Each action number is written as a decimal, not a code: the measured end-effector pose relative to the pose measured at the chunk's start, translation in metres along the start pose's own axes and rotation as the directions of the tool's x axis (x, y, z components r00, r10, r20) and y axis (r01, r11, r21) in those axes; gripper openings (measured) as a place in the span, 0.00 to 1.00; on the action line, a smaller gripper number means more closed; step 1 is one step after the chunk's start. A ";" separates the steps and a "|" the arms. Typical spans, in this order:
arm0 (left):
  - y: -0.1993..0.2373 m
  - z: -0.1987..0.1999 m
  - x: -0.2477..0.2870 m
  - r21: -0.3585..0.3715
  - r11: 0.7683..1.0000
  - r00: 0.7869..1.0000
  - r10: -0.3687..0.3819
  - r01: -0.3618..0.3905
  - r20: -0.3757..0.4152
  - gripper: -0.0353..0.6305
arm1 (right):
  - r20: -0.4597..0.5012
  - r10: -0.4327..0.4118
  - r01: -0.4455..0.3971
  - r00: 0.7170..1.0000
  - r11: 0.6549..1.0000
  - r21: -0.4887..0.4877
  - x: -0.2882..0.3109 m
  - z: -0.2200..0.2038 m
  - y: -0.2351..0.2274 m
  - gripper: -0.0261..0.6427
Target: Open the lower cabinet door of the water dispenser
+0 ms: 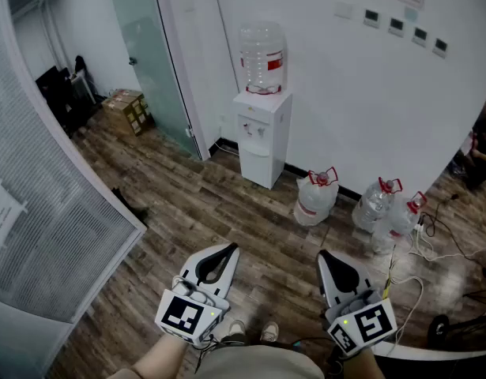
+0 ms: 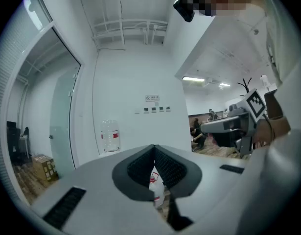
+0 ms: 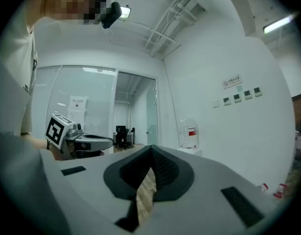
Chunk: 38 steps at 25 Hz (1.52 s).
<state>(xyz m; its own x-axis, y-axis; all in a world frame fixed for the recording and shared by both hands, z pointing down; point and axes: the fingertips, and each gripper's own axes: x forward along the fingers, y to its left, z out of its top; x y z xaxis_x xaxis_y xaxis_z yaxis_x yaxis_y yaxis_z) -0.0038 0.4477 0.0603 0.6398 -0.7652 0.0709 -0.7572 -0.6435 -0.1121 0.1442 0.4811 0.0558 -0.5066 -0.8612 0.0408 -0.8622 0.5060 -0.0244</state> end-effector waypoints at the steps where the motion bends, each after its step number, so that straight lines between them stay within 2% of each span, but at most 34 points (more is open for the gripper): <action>1: -0.001 -0.001 0.001 0.000 1.000 1.000 -0.005 0.005 0.003 0.06 | -0.007 -0.009 0.009 1.000 1.000 -0.008 0.001 -0.001 -0.001 0.05; 6: -0.001 -0.003 0.007 -0.006 1.000 1.000 -0.008 0.008 0.001 0.06 | -0.011 -0.018 0.018 1.000 1.000 0.017 0.002 -0.002 -0.008 0.05; 10: -0.002 -0.009 0.013 -0.018 1.000 1.000 -0.007 0.007 -0.014 0.06 | -0.040 -0.020 0.020 0.999 1.000 -0.002 0.003 -0.010 -0.015 0.05; 22: -0.012 -0.015 0.043 -0.022 1.000 1.000 0.021 -0.022 -0.018 0.06 | -0.037 0.012 -0.011 0.999 1.000 0.018 0.004 -0.022 -0.048 0.05; 29: -0.007 -0.027 0.062 -0.018 0.999 0.998 0.048 -0.049 -0.039 0.06 | -0.027 0.016 -0.016 1.000 1.000 0.025 0.010 -0.029 -0.069 0.05; 38: 0.008 -0.046 0.094 -0.028 0.999 0.999 0.032 -0.033 -0.036 0.06 | -0.024 0.021 -0.021 0.999 1.000 0.018 0.038 -0.044 -0.087 0.05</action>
<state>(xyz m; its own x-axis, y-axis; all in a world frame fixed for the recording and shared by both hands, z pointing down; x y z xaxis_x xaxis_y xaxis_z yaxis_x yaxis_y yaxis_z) 0.0441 0.3695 0.1117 0.6099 -0.7857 0.1032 -0.7815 -0.6179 -0.0864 0.2000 0.4066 0.1038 -0.5244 -0.8490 0.0647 -0.8515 0.5226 -0.0435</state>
